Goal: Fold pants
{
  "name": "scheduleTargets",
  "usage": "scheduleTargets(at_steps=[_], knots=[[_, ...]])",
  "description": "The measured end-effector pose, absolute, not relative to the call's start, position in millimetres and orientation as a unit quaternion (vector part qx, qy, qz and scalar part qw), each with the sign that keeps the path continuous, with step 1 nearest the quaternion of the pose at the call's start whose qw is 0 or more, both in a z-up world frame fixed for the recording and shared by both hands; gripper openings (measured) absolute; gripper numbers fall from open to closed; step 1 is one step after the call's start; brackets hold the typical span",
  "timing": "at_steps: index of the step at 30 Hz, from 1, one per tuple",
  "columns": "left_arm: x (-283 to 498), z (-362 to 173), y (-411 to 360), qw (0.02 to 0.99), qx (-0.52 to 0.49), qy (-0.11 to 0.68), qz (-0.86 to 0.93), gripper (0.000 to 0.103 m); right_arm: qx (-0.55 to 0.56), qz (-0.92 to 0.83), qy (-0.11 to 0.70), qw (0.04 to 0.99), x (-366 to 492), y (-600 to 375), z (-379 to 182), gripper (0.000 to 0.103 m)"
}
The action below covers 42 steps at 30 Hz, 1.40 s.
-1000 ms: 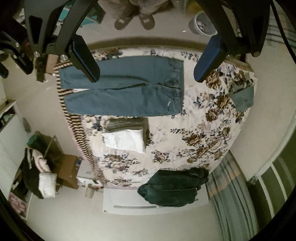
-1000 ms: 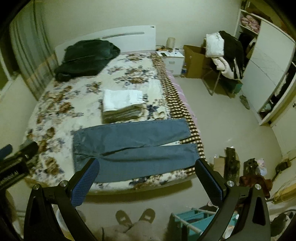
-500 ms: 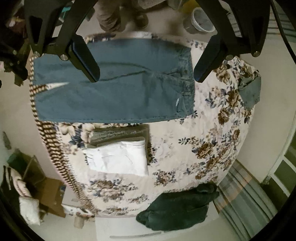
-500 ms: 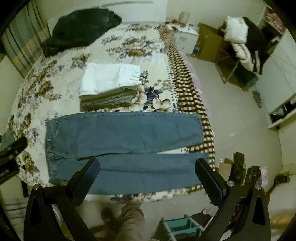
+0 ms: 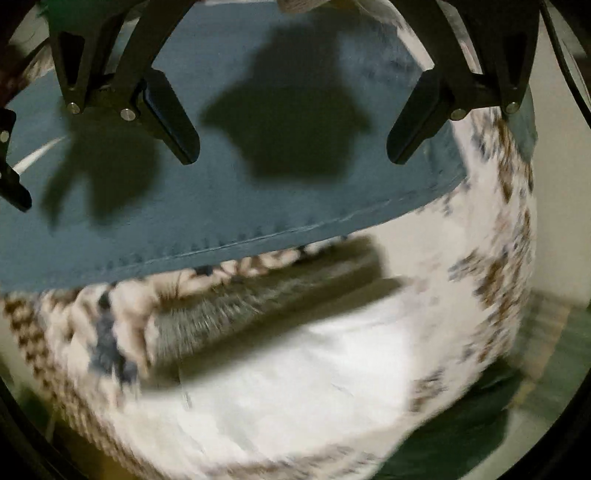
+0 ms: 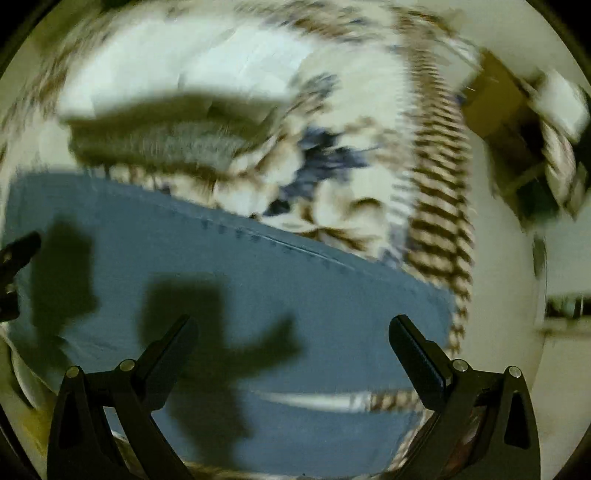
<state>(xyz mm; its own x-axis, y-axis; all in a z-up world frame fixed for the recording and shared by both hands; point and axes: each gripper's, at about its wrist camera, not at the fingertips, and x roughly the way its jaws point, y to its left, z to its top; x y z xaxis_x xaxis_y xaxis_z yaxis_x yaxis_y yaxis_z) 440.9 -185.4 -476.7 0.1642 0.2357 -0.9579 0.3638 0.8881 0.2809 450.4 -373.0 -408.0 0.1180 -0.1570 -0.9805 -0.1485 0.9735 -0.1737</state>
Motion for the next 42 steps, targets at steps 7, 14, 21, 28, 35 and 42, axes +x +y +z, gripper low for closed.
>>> scheduleTargets(at_steps=[7,14,21,28,35,42], knots=[[483,-551,-208,0.699,0.277,0.653,-0.091,0.103,-0.188,0.074,0.708,0.677,505,-352,-522,0.092],[500,-551,-193,0.694,0.264,0.659,-0.117,0.103,-0.122,0.153,0.724,0.662,525,-365,-544,0.012],[510,-539,-188,0.686,0.254,0.662,-0.164,0.096,-0.036,0.178,0.703,0.688,488,-394,-515,0.008],[515,-525,-190,0.68,0.241,0.653,-0.232,0.018,-0.012,0.148,0.701,0.698,477,-404,-524,0.008],[514,-475,-174,0.711,0.228,0.629,-0.217,0.0,0.0,0.12,0.692,0.712,466,-401,-511,0.008],[491,-391,-137,0.758,0.165,0.606,-0.178,0.0,-0.011,0.103,0.663,0.741,429,-389,-454,0.008]])
